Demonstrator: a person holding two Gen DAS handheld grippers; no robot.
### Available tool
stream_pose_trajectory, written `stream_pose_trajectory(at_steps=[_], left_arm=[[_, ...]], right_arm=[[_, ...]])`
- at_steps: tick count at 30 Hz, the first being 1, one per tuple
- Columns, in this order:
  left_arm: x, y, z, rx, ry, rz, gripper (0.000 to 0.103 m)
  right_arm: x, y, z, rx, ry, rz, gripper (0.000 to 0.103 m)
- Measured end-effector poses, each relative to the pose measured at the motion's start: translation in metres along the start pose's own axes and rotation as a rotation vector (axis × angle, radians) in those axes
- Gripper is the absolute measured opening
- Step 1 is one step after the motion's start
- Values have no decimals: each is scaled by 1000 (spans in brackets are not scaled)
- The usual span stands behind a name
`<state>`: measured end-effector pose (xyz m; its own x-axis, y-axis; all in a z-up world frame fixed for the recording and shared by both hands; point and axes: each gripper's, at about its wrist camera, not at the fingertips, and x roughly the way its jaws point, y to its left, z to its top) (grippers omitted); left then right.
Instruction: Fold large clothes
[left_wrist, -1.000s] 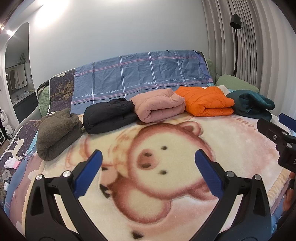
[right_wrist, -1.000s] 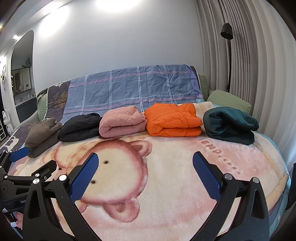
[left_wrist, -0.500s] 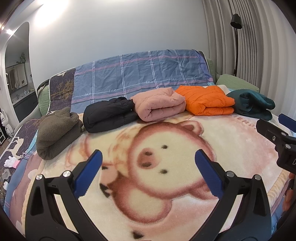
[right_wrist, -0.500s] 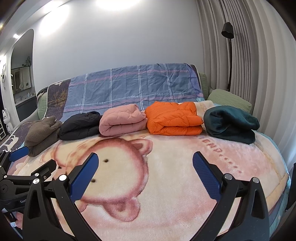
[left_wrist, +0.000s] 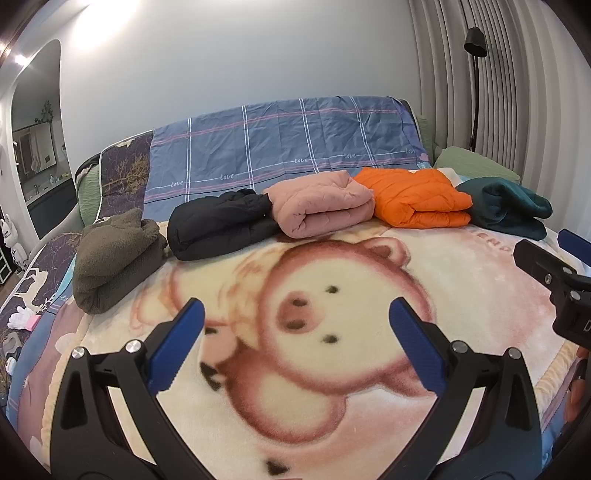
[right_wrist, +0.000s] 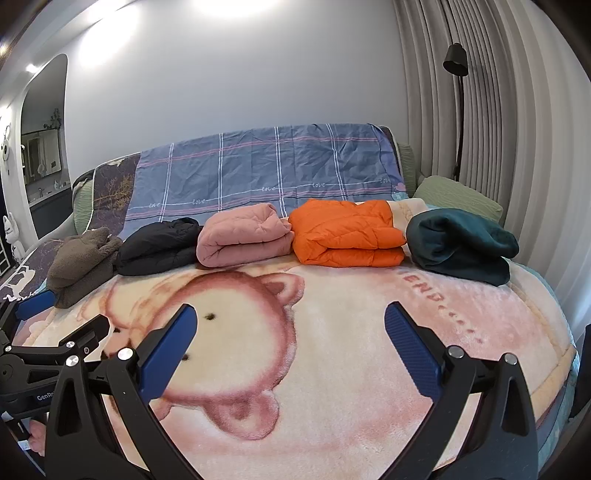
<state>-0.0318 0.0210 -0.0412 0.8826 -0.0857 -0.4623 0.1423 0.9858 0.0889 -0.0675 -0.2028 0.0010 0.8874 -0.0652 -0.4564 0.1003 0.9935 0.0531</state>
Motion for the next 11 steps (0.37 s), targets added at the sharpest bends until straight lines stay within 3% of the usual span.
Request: stream_pose_trajectory(at_steps=[11], left_arm=[[3,1,-2,-1,11,4,101]], right_arm=[[4,-2,-1,-1,11,-2,102]])
